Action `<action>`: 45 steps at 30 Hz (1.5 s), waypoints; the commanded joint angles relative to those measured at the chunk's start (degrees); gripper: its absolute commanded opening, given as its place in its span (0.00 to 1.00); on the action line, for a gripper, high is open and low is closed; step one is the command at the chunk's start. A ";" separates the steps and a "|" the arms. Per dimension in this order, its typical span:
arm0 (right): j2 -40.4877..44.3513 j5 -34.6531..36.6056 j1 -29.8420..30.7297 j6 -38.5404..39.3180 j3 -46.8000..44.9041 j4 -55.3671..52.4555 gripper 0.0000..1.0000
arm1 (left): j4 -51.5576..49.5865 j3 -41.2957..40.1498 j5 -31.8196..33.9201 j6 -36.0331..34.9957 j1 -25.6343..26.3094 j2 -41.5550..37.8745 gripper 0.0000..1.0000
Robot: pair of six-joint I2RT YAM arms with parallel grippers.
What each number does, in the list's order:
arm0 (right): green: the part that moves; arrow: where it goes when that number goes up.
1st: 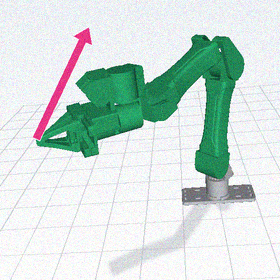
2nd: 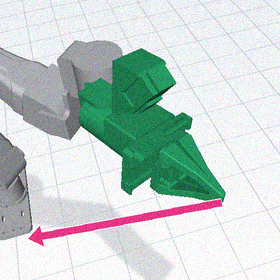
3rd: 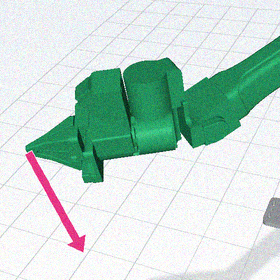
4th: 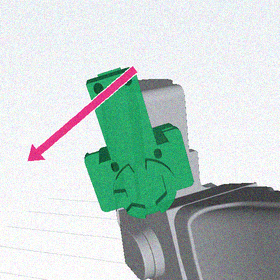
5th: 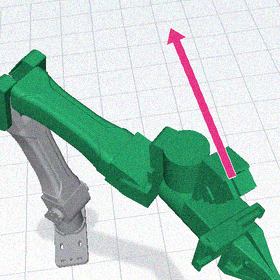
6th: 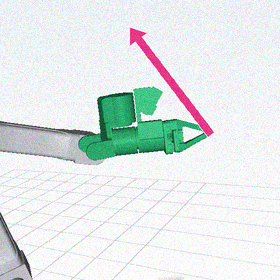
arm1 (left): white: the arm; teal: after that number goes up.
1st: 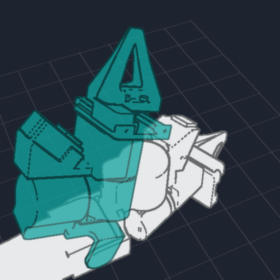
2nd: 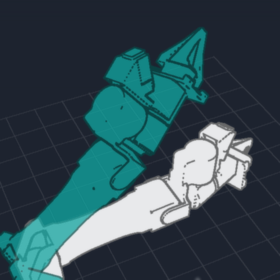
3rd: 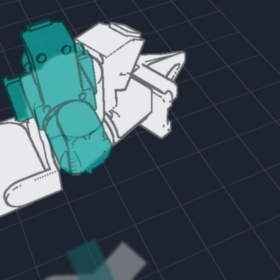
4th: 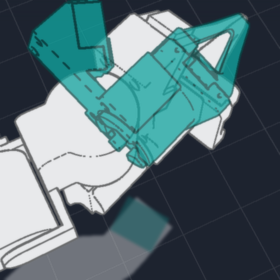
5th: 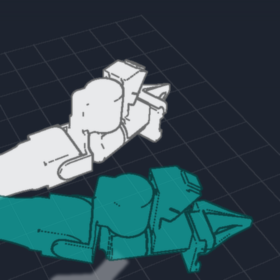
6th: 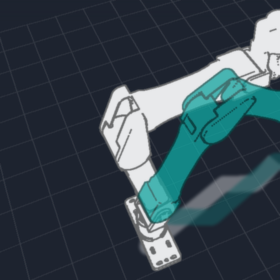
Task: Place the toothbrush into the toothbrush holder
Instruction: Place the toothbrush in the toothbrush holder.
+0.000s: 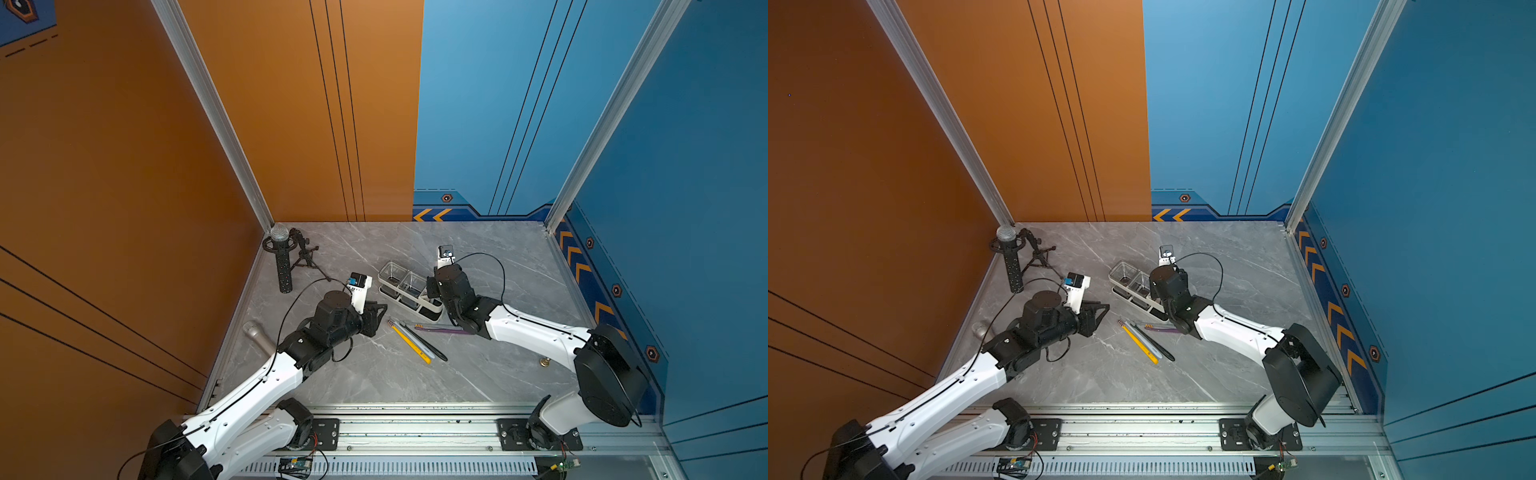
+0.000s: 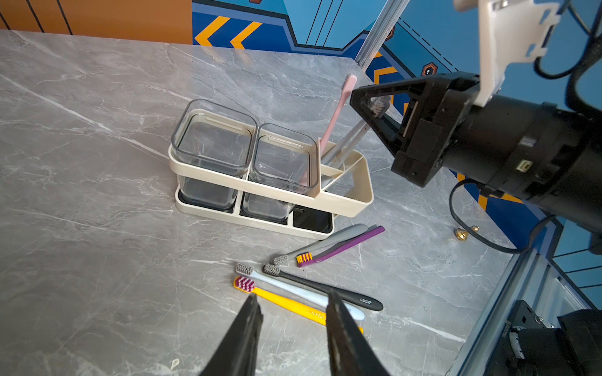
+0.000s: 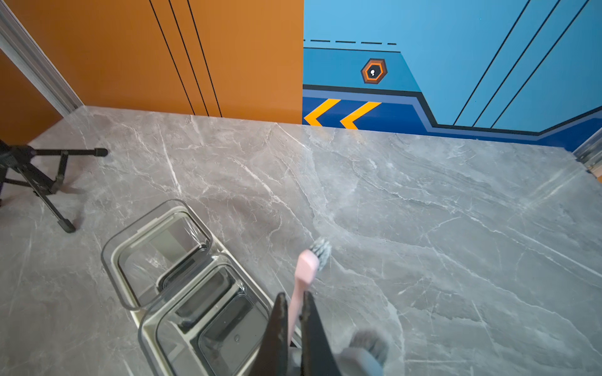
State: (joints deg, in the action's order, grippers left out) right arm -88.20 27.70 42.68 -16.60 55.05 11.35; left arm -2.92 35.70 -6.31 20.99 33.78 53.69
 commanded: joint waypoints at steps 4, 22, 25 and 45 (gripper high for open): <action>-1.84 1.55 0.18 -1.52 -2.40 1.30 0.00 | 1.20 -1.03 -0.56 -0.21 -0.65 -0.47 0.37; 4.83 0.20 1.08 4.05 0.52 -4.50 0.46 | 2.29 -0.94 -3.36 -0.30 -0.64 0.65 0.50; 7.44 -0.05 0.93 5.05 1.91 -8.29 0.48 | 2.22 -1.19 -2.72 -0.30 -0.63 -0.22 0.50; -0.75 -38.74 4.08 2.28 5.06 -30.18 0.41 | -6.22 -1.00 -1.82 10.94 -4.95 -4.38 0.55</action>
State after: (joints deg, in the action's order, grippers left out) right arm -87.61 -3.97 44.88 -15.22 58.98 -14.52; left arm -6.59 34.54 -7.18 29.95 29.52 51.99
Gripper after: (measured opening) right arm 0.410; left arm 0.547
